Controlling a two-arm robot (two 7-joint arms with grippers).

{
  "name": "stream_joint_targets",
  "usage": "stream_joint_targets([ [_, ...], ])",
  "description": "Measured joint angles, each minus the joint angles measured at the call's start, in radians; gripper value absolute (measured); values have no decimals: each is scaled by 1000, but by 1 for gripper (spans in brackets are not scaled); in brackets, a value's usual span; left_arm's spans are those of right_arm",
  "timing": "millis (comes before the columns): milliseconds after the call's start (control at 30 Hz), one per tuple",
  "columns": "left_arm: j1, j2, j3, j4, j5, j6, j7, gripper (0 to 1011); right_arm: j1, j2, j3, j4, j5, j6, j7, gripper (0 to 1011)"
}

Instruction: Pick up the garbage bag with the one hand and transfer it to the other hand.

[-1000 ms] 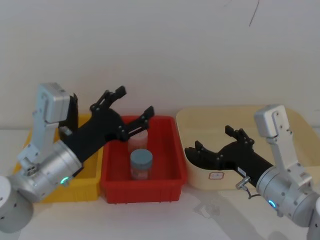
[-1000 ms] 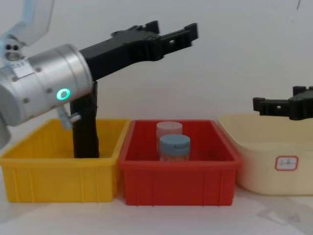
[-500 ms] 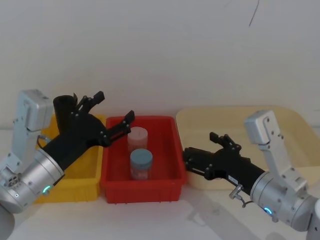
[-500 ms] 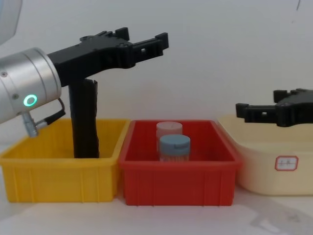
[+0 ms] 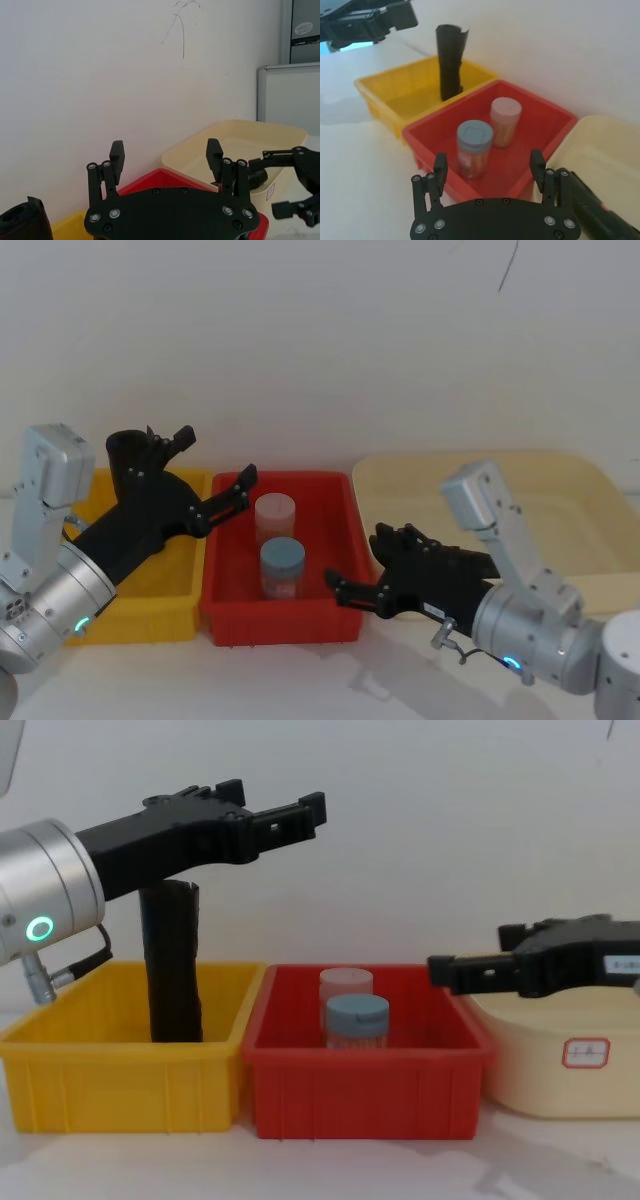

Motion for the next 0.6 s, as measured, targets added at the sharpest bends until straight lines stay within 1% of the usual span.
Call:
stream_joint_targets([
  [67,1,1,-1,-2,1,1,2,1000,15,0,-15,8,-1,15,8,1000],
  [100,3,2,-1,-3,2,1,3,1000,15,0,-15,8,-1,15,8,999],
  [133,3,2,-2,-4,2,1,4,1000,26,-1,-27,16,-2,26,12,1000],
  [200,4,3,-3,-5,2,2,5,1000,37,-3,-38,23,-4,35,15,999],
  [233,5,3,-3,-6,3,2,6,1001,49,-6,-49,34,-6,42,17,999],
  [400,7,5,-4,-9,4,3,8,1001,85,-18,-80,65,-16,63,19,1000],
  [600,9,6,-5,-11,5,4,10,1000,118,-32,-105,96,-25,79,16,1000],
])
